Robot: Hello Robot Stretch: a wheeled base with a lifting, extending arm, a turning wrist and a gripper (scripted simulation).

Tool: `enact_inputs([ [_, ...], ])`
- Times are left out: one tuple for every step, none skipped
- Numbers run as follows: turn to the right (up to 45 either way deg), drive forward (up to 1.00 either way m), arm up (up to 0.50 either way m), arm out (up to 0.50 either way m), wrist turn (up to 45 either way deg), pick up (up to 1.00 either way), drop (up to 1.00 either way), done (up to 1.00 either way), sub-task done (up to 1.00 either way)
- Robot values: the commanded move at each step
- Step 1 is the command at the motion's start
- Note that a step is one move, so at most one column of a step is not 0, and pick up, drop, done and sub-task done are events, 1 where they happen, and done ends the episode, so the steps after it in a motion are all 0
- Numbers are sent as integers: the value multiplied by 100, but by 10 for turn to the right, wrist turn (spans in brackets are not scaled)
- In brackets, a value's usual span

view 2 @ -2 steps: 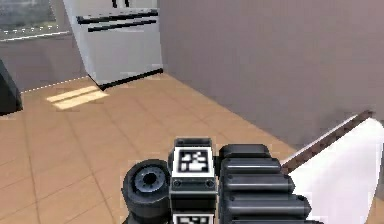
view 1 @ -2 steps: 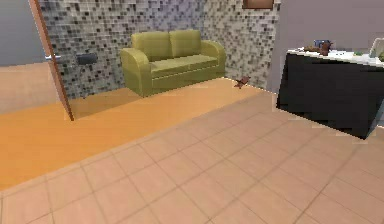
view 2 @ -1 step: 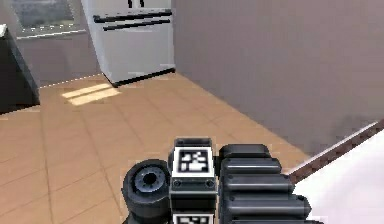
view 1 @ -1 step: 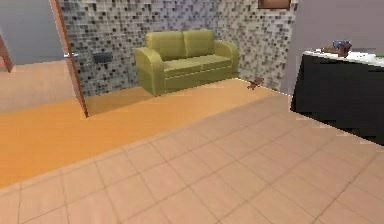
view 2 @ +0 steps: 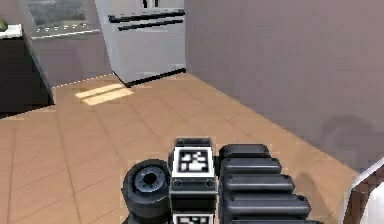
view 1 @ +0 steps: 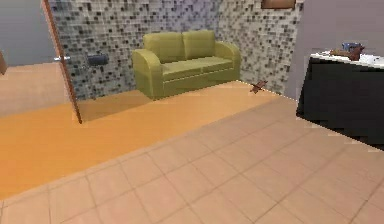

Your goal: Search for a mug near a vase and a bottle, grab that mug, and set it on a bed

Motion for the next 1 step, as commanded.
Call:
enact_inputs([
  [-390,0,0,0,0,0,0,0,0],
])
